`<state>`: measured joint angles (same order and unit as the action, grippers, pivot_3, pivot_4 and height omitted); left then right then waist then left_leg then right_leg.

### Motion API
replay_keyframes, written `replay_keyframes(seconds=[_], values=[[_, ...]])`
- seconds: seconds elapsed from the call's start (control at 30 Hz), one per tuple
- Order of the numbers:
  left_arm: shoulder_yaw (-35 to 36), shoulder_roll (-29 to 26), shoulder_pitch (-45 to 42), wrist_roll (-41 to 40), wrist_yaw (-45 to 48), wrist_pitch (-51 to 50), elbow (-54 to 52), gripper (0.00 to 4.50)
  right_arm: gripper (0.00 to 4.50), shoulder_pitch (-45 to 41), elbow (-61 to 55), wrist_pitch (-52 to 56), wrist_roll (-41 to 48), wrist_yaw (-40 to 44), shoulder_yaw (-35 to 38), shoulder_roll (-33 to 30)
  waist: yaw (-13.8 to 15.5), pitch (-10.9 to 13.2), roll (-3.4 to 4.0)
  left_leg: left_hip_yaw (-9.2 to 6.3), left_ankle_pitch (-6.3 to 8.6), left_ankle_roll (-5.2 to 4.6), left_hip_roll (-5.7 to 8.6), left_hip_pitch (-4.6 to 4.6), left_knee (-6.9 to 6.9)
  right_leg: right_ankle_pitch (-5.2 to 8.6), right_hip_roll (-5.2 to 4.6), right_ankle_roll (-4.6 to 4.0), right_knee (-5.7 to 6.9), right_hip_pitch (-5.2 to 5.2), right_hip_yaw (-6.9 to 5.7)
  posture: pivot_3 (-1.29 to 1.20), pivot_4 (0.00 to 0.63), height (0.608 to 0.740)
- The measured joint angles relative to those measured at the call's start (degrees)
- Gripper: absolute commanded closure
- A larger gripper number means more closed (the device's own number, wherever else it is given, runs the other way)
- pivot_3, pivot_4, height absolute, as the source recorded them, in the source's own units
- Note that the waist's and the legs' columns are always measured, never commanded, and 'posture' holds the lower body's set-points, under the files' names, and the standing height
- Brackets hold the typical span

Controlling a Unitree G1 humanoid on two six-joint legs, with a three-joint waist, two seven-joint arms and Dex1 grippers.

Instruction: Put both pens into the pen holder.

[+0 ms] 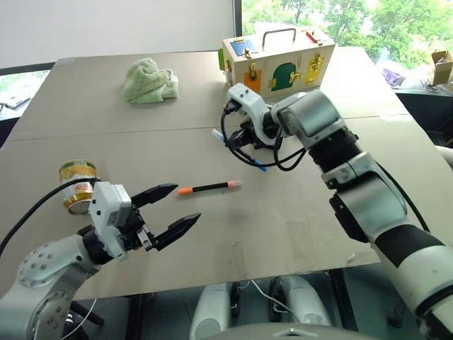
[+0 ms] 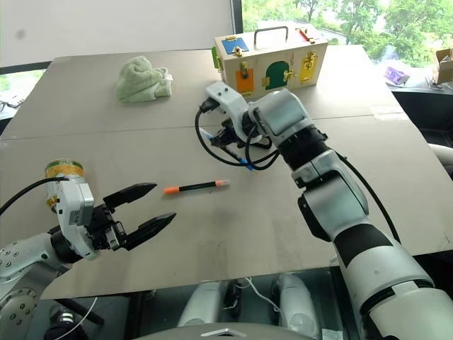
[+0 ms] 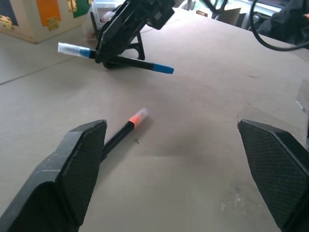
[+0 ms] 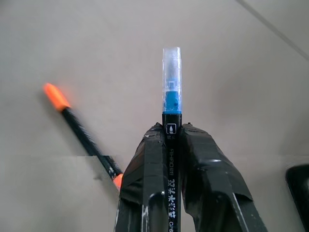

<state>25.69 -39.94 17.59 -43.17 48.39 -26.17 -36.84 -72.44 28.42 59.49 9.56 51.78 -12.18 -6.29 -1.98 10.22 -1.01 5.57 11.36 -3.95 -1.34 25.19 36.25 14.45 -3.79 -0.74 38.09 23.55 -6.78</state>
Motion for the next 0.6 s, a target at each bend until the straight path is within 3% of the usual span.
replay_keyframes(seconds=[0.13,0.23,0.4,0.6], values=[[-1.7,0.3,-1.4,0.0,-0.9,-0.7,0.0,0.0,4.47,4.6,-13.0,-1.8,9.9,-1.5,12.9,0.8,0.0,0.0,0.03,0.03,0.0,0.0,0.0,0.0,-0.01,-0.01,-0.01,0.0,0.02,0.0,0.01,0.0,0.15,0.74],[-2.1,1.1,-4.4,-0.1,-2.1,-0.8,0.4,0.0,4.47,8.2,-23.3,-12.4,11.4,-8.7,19.6,2.8,0.1,0.0,0.02,0.02,0.0,0.0,0.0,-0.02,0.01,0.0,-0.01,0.02,0.03,-0.02,0.0,0.0,0.15,0.74],[-3.4,2.3,-10.2,-1.6,-3.7,-0.8,1.4,0.0,4.47,15.3,-25.8,-33.4,6.0,-14.3,18.6,2.6,0.3,0.0,-0.01,0.09,-0.02,-0.01,0.02,-0.07,0.07,0.0,0.01,0.03,0.04,-0.07,0.06,0.0,0.15,0.74],[-5.5,4.2,-17.0,-2.3,-6.2,-0.9,2.6,0.0,4.47,21.0,-12.5,-61.8,-4.7,-21.9,13.5,3.1,0.0,0.0,-0.02,0.31,-0.03,-0.01,0.01,-0.37,0.07,0.0,0.08,0.02,0.28,-0.14,0.36,0.0,0.15,0.74]])
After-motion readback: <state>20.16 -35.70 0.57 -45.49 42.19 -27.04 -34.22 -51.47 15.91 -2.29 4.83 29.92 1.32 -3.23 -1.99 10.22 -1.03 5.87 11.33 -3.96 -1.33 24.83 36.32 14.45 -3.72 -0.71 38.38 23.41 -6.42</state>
